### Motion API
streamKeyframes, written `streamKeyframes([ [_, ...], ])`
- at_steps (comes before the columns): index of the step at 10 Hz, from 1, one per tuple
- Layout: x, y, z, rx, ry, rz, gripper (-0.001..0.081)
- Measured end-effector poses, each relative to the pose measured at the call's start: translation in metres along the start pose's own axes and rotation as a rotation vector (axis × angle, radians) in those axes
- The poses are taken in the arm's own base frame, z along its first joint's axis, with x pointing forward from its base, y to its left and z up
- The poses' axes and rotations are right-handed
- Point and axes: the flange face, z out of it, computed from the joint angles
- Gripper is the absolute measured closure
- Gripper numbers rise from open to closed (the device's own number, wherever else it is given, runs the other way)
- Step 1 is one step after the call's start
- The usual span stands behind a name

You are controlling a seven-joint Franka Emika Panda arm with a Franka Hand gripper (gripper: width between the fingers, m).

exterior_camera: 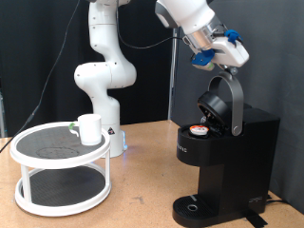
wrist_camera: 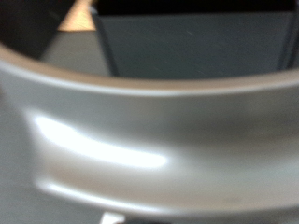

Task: Make a cup of coffee with the keurig machine

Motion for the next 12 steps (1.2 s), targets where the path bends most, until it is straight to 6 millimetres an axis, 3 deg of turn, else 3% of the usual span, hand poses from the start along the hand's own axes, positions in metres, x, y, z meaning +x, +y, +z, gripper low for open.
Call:
streamKeyframes([
  [5, 0.019, -0.03, -0.021, 0.029, 0.038, 0.011, 0.0806],
  [12, 0.045, -0.057, -0.026, 0.181, 0.233, 0.029, 0.0806],
])
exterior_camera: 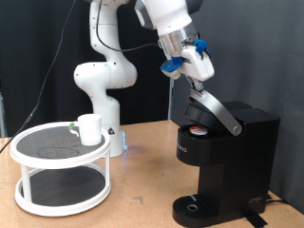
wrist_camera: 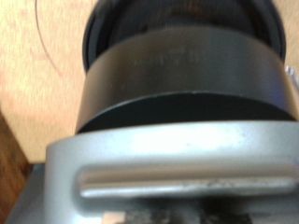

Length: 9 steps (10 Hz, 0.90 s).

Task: Make a cup of coffee with the keurig machine

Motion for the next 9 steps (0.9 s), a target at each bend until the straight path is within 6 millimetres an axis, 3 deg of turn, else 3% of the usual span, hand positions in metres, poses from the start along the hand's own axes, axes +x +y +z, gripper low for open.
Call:
streamKeyframes([
  [7, 0.033, -0.04, 0.06, 0.049, 0.126, 0.06, 0.0806],
  [9, 0.033, -0.043, 0.064, 0.058, 0.114, 0.06, 0.0806],
])
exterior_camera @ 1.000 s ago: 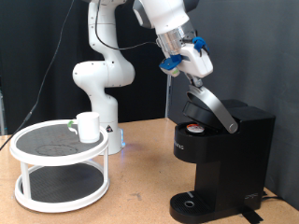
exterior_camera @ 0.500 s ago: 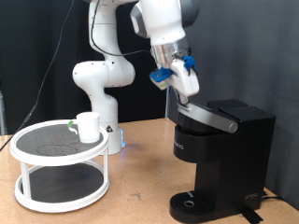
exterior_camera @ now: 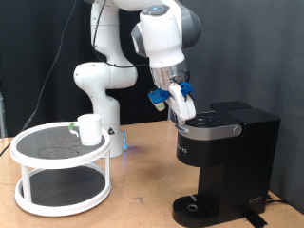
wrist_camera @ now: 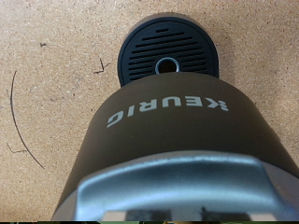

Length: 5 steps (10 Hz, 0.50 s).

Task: Make a cup of coffee with the keurig machine

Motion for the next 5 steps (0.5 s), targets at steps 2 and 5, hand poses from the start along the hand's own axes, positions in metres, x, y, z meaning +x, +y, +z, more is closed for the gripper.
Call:
streamKeyframes([
  [2, 0.0004, -0.0004, 0.0001, -0.003, -0.006, -0.004, 0.0806],
  [5, 0.0035, -0.0027, 0.0, -0.029, -0.051, -0.039, 0.0806],
])
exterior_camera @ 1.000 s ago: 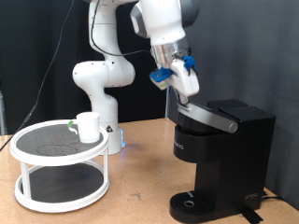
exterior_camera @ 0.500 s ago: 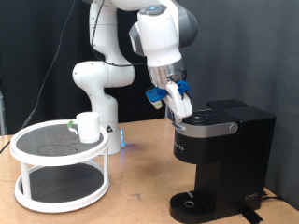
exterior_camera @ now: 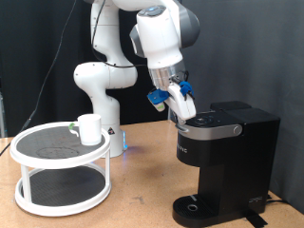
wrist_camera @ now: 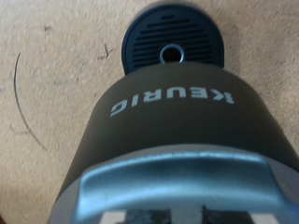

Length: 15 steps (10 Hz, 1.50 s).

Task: Make a cup of coffee with the keurig machine

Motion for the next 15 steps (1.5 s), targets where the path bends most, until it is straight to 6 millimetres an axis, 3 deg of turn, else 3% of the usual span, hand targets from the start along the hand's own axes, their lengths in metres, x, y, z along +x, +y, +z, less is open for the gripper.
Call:
streamKeyframes([
  [6, -0.007, 0.017, 0.002, -0.123, -0.157, -0.043, 0.0806],
  [10, -0.015, 0.041, -0.036, -0.23, -0.285, -0.056, 0.0806],
  [12, -0.014, 0.038, -0.035, -0.202, -0.308, -0.039, 0.0806],
  [15, 0.01, 0.049, -0.035, -0.228, -0.37, -0.004, 0.0806],
])
